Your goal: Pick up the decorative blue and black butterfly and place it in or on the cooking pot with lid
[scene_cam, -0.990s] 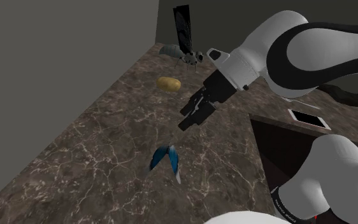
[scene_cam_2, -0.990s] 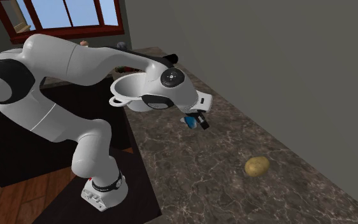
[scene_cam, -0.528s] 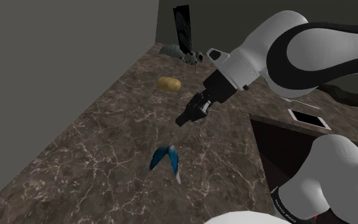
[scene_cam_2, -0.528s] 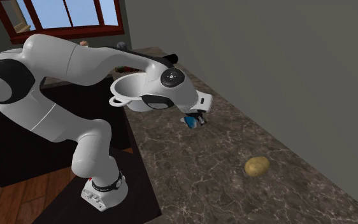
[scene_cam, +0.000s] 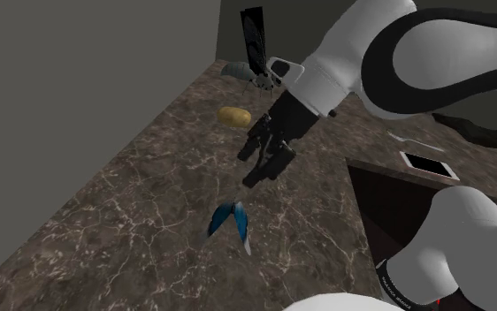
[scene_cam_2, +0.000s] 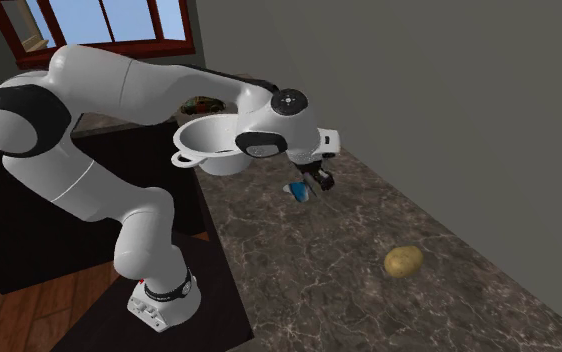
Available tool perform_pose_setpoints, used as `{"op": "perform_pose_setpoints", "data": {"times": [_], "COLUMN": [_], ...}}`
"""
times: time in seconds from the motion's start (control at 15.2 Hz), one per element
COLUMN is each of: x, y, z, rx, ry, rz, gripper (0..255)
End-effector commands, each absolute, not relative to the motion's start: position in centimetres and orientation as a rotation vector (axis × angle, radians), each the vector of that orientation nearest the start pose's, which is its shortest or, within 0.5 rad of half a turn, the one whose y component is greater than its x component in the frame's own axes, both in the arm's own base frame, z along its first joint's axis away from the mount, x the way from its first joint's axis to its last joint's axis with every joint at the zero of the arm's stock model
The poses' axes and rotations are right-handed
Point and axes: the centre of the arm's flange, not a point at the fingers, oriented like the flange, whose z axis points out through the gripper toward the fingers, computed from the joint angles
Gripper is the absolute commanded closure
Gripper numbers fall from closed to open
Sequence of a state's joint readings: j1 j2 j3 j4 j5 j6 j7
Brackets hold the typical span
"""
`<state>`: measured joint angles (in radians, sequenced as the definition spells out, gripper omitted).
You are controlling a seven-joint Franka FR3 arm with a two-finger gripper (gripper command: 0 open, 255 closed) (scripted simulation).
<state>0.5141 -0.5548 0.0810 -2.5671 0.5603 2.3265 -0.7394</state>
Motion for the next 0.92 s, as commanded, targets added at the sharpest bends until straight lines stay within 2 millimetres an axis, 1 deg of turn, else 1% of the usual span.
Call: {"op": "perform_pose_setpoints", "data": {"times": [0.0,0.13,0.26,0.33,0.73,0.79,0.86], "x": [32.3,30.9,28.7,28.3,28.3,28.3,28.3], "y": [27.0,30.4,33.4,33.9,34.4,34.5,34.5], "z": [49.3,49.9,50.1,50.1,47.0,46.2,46.2], "rx": [-2.261,-2.099,-1.889,-1.85,-1.85,-1.85,-1.85], "ry": [-1.667,-2.02,-2.355,-2.408,-2.408,-2.408,-2.408], "rz": [-0.398,-0.314,-0.219,-0.202,-0.202,-0.202,-0.202], "gripper": [0,0,0,0,0,0,0]}}
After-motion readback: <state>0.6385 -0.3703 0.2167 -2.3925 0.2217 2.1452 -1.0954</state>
